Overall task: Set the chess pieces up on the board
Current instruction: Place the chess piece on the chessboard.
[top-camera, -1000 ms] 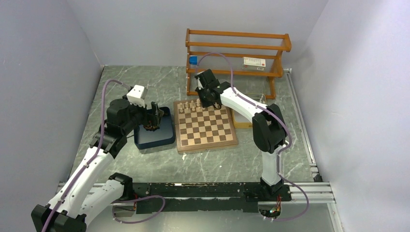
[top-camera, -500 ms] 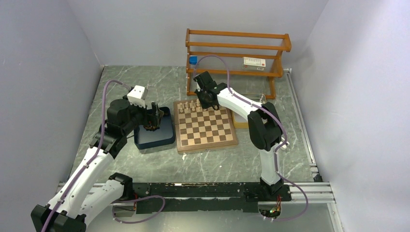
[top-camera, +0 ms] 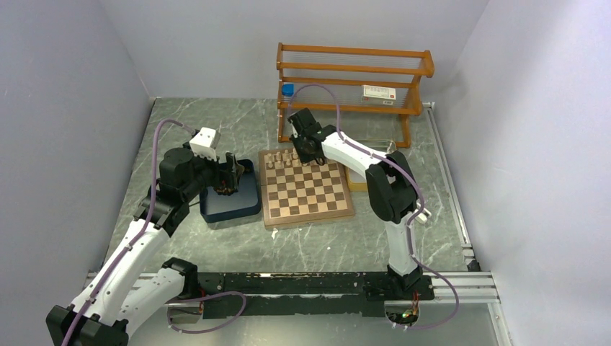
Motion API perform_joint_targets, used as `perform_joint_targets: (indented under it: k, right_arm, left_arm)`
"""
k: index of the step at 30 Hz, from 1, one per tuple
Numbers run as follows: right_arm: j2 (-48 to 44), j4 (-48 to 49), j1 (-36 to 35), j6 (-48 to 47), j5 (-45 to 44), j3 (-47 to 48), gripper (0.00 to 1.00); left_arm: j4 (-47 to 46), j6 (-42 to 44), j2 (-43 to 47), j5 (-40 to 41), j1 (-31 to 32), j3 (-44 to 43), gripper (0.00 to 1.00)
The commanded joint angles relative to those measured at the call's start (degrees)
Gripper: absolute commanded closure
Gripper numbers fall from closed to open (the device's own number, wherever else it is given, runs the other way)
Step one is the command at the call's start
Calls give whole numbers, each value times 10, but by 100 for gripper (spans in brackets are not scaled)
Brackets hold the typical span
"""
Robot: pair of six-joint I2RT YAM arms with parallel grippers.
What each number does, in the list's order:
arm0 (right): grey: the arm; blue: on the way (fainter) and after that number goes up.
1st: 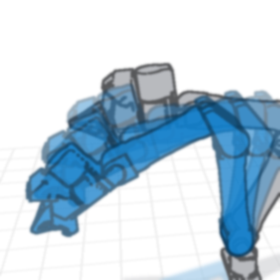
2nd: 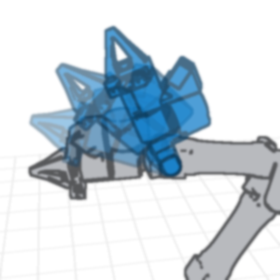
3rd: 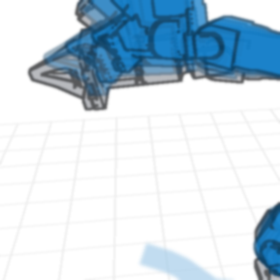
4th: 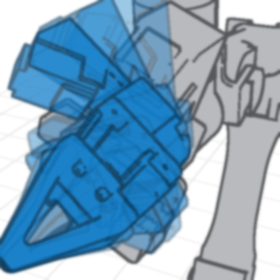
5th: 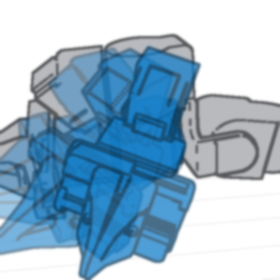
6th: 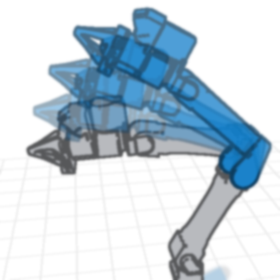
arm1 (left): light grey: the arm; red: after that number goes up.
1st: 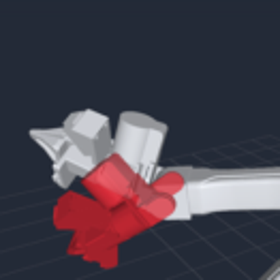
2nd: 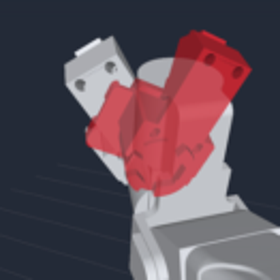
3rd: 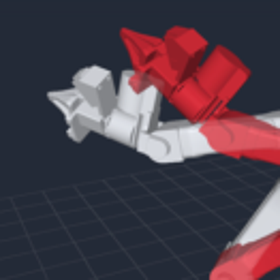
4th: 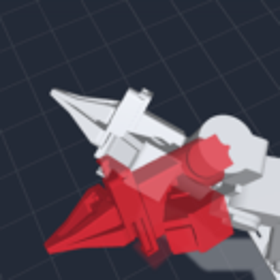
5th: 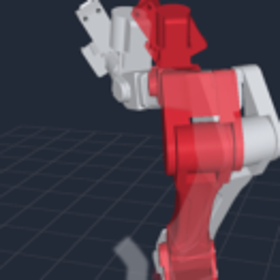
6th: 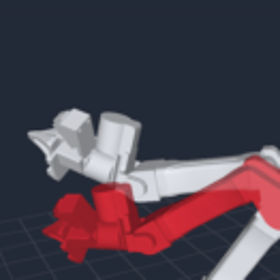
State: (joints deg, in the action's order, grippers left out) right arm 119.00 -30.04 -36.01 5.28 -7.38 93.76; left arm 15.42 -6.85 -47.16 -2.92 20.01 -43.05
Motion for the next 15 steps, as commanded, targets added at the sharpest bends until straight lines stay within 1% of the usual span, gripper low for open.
perform_joint_targets:
  k: [1, 15]
  right_arm:
    - [15, 10, -1, -2, -11, 17, 85]
    - [26, 11, 0, 0, -27, 20, 84]
  left_arm:
    - [0, 5, 7, 2, 3, 3, 0]
    - [0, 5, 8, -1, 3, 3, 0]
